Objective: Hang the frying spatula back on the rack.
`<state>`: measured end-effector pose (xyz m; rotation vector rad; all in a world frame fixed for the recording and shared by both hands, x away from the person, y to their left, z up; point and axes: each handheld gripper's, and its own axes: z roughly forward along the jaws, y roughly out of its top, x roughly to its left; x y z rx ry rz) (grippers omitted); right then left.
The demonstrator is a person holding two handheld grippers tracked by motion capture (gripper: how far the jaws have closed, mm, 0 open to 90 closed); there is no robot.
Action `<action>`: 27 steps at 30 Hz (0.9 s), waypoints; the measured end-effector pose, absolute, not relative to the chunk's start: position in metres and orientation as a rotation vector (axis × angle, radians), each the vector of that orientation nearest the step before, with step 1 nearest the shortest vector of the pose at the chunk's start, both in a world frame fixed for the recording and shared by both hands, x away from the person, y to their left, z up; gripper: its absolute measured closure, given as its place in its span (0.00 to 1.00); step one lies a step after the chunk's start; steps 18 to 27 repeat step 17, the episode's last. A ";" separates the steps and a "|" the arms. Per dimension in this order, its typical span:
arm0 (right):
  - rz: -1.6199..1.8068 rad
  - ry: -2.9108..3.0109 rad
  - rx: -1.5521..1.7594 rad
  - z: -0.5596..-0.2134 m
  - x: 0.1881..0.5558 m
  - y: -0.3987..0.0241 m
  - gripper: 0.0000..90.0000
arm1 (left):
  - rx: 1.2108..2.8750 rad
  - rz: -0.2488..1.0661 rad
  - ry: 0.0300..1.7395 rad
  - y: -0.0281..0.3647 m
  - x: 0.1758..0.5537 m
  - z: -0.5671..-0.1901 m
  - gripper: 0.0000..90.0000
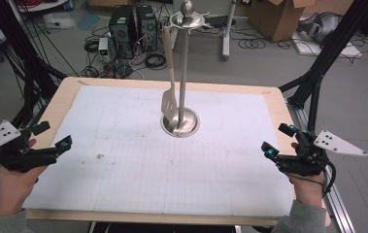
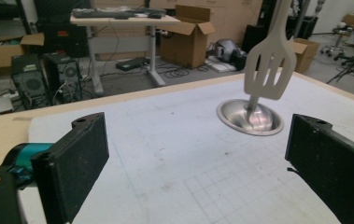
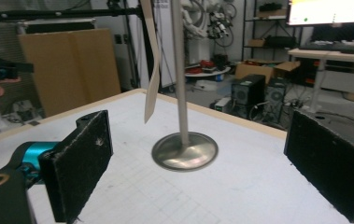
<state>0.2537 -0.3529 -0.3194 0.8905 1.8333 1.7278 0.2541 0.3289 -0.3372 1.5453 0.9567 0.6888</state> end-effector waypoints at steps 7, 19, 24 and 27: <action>1.715 1.793 0.944 -0.326 0.255 -0.362 0.08 | 1.534 0.687 1.001 0.335 0.257 -0.346 0.07; 1.728 1.779 0.941 -0.325 0.255 -0.361 0.08 | 1.550 0.670 1.001 0.330 0.260 -0.346 0.07; 1.728 1.779 0.941 -0.325 0.255 -0.361 0.08 | 1.550 0.670 1.001 0.330 0.260 -0.346 0.07; 1.728 1.779 0.941 -0.325 0.255 -0.361 0.08 | 1.550 0.670 1.001 0.330 0.260 -0.346 0.07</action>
